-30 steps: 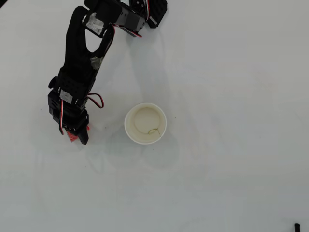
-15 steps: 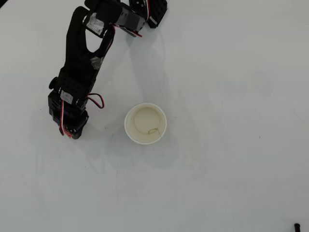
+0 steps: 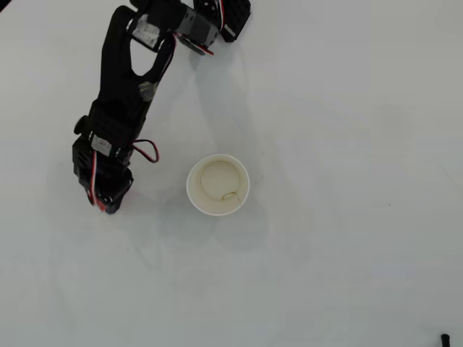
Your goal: Grasp a red cube and put it in the cup.
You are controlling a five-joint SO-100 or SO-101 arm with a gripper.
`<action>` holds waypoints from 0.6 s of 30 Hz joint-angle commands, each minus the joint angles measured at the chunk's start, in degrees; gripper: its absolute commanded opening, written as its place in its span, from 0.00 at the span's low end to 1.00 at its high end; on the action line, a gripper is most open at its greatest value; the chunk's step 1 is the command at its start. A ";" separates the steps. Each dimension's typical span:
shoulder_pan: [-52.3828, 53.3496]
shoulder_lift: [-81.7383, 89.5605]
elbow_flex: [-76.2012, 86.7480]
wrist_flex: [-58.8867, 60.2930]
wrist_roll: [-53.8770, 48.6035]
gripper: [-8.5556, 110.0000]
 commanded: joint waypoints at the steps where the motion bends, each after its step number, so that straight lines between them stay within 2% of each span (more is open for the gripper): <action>1: -2.11 9.84 -2.90 -0.79 2.46 0.12; 18: -7.47 24.70 5.19 -0.35 5.19 0.12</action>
